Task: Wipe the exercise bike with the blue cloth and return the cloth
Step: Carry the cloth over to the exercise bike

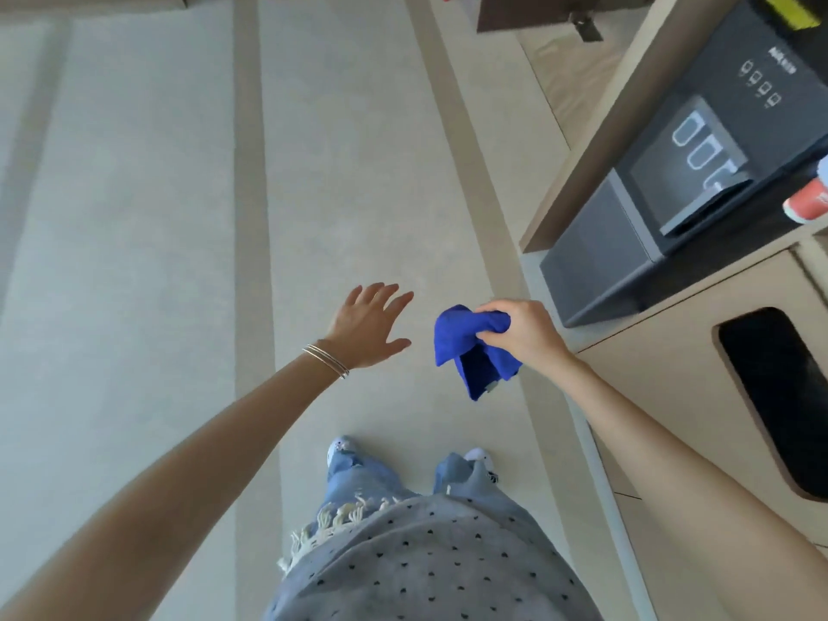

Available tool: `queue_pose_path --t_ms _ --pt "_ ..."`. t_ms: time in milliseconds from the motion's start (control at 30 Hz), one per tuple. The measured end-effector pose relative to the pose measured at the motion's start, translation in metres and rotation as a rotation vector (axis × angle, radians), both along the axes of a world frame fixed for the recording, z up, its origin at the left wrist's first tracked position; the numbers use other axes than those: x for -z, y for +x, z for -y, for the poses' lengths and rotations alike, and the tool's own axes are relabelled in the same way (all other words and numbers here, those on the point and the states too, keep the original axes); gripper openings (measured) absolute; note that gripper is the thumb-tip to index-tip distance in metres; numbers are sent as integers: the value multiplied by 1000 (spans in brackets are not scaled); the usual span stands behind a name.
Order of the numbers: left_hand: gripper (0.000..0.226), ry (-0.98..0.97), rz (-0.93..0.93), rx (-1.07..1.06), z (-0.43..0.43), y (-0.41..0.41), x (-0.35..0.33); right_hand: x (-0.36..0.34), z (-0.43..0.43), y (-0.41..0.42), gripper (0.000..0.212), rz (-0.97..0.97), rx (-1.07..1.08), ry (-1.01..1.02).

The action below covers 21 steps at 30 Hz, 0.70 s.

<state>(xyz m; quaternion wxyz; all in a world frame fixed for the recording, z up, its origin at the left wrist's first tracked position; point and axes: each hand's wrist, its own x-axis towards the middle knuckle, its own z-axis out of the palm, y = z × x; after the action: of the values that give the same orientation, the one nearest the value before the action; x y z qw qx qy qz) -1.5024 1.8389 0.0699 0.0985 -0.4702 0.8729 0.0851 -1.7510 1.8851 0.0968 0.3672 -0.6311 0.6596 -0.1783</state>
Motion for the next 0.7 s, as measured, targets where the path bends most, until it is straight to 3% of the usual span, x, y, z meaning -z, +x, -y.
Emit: queue_pose_path --t_ms 400,700 --pt "75 2 -6 -205 24 192 5 6 83 192 24 17 -232 -25" --pt "75 15 -16 -389 26 287 14 4 133 295 24 -2 -423 -17"
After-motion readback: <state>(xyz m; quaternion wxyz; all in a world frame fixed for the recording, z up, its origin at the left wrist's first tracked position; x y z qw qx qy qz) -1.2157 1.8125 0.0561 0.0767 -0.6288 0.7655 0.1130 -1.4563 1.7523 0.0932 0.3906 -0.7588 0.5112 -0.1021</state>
